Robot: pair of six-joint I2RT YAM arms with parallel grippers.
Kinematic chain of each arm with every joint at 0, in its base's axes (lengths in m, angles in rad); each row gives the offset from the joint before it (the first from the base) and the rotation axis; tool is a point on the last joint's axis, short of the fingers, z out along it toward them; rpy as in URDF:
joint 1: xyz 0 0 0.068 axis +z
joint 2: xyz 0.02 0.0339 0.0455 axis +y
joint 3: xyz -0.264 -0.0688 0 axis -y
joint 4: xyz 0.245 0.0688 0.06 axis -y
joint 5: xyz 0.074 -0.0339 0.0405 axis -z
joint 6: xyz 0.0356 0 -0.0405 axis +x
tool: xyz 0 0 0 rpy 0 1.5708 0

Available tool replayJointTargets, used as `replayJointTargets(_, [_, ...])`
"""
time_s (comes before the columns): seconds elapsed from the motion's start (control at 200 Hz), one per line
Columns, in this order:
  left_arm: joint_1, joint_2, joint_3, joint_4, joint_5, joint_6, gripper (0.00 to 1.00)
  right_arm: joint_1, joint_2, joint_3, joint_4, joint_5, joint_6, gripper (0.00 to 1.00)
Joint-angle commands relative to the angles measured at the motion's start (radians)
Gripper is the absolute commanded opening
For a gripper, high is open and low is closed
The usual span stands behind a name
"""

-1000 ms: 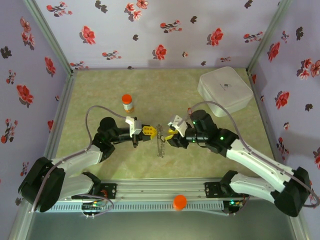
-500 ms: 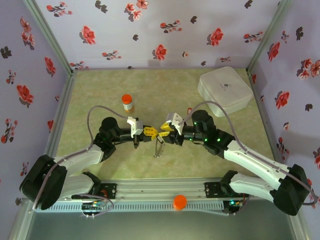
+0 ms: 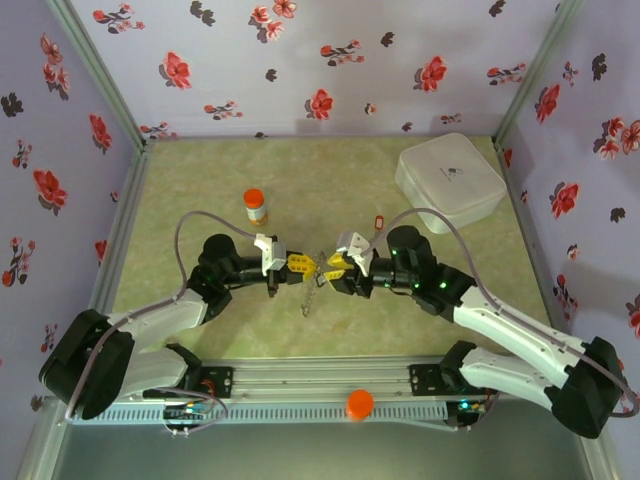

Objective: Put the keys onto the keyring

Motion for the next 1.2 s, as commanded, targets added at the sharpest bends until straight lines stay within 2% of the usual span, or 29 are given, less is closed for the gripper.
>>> replayJointTargets(0.0, [-0.009, -0.008, 0.012, 0.048, 0.015, 0.025, 0.00, -0.008, -0.045, -0.012, -0.048, 0.031, -0.017, 0.35])
replayJointTargets(0.14, [-0.009, -0.007, 0.012, 0.047, 0.006, 0.033, 0.00, -0.009, -0.074, -0.004, -0.017, 0.028, 0.047, 0.36])
replayJointTargets(0.315, [-0.008, -0.003, 0.012, 0.044, -0.001, 0.035, 0.00, -0.004, -0.038, -0.002, 0.083, 0.028, 0.194, 0.36])
replayJointTargets(0.675, [-0.009, -0.008, 0.009, 0.040, -0.040, 0.047, 0.00, 0.006, 0.029, 0.008, 0.102, -0.043, 0.287, 0.21])
replayJointTargets(0.78, [-0.009, -0.012, 0.007, 0.034, -0.064, 0.060, 0.00, 0.007, 0.026, 0.001, 0.104, -0.056, 0.314, 0.23])
replayJointTargets(0.85, [-0.009, -0.014, 0.006, 0.030, -0.073, 0.066, 0.00, 0.007, 0.026, 0.002, 0.112, -0.042, 0.347, 0.29])
replayJointTargets(0.93, [-0.009, -0.017, 0.003, 0.029, -0.085, 0.073, 0.00, 0.007, 0.026, 0.003, 0.136, -0.014, 0.425, 0.31])
replayJointTargets(1.195, [-0.009, -0.023, 0.000, 0.032, -0.134, 0.088, 0.00, 0.010, 0.039, 0.041, 0.047, 0.083, 0.617, 0.24])
